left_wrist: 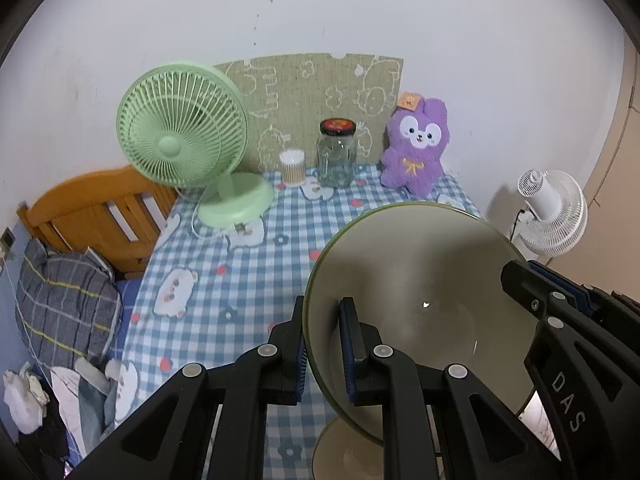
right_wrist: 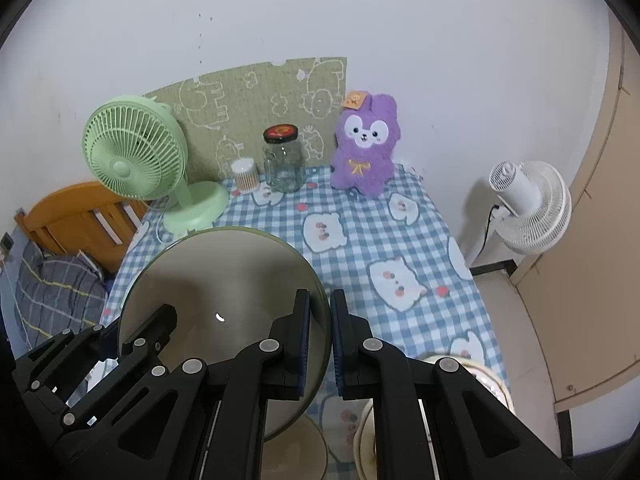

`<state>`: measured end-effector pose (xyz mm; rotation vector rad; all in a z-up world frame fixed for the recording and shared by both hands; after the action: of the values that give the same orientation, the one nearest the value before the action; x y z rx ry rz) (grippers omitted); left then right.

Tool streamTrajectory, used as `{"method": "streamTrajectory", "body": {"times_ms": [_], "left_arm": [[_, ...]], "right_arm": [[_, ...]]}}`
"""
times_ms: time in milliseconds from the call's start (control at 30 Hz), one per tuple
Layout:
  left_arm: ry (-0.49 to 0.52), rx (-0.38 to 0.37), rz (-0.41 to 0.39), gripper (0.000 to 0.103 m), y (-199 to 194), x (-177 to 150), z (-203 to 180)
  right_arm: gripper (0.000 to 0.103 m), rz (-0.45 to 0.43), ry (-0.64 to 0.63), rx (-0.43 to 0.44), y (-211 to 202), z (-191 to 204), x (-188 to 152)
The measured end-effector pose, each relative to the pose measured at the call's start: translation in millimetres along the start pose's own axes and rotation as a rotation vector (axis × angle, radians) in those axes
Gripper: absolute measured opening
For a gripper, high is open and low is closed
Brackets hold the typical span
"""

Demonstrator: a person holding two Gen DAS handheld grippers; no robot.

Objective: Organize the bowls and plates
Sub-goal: 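Carry the patterned bowl with both tools toward the plate stack, then lower the patterned bowl beside the plate stack and open both tools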

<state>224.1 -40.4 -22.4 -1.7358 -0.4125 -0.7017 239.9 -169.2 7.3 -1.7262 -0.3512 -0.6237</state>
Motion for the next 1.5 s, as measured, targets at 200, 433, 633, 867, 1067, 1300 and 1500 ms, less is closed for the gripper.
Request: {"method": "streamTrajectory", "body": {"times_ms": [200,433,633,867,1067,1300,1500], "left_arm": [[0.008,-0.006,0.013,0.011,1.7,-21.5,-0.5],[0.007,-0.016,0.056,0.012,9.7,-47.7,-0.2],[0.009,-0.019,0.083,0.012,14.9,-67.7,2.3],[-0.006,-0.015,0.123,0.012,22.8,-90.7,8.6],[-0.014,-0.019,0.14,0.012,27.9,-104.4,8.8],[-0.002,-0.012,0.156,0.012,31.6,-115.9,7.1],[-0.004,-0.003,0.162,0.012,33.8,-119.1,11.1]], "right_arm": [[0.013,0.029,0.012,-0.006,4.9,-1.8,-23.3],[0.013,0.068,0.014,-0.014,13.1,-2.2,-47.5],[0.013,0.077,-0.01,-0.029,17.6,3.2,-65.9],[0.013,0.114,-0.012,-0.026,27.3,7.1,-86.8],[0.013,0.137,-0.02,-0.035,32.7,6.9,-99.3],[0.013,0.178,-0.012,-0.024,39.4,7.6,-112.8],[0.013,0.192,-0.019,-0.023,43.6,12.0,-117.2]]}}
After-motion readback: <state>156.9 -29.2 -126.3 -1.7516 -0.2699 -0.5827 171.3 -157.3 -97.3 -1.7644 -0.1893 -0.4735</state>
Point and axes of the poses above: each gripper's, at about its wrist camera, not at the fingertips, and y roughly the way its jaws point, z to its left, x to its top, the point moved 4 cm from there along y, roughly the way its jaws point, and after that the axes turned 12 degrees about -x, right-handed, at the moved point
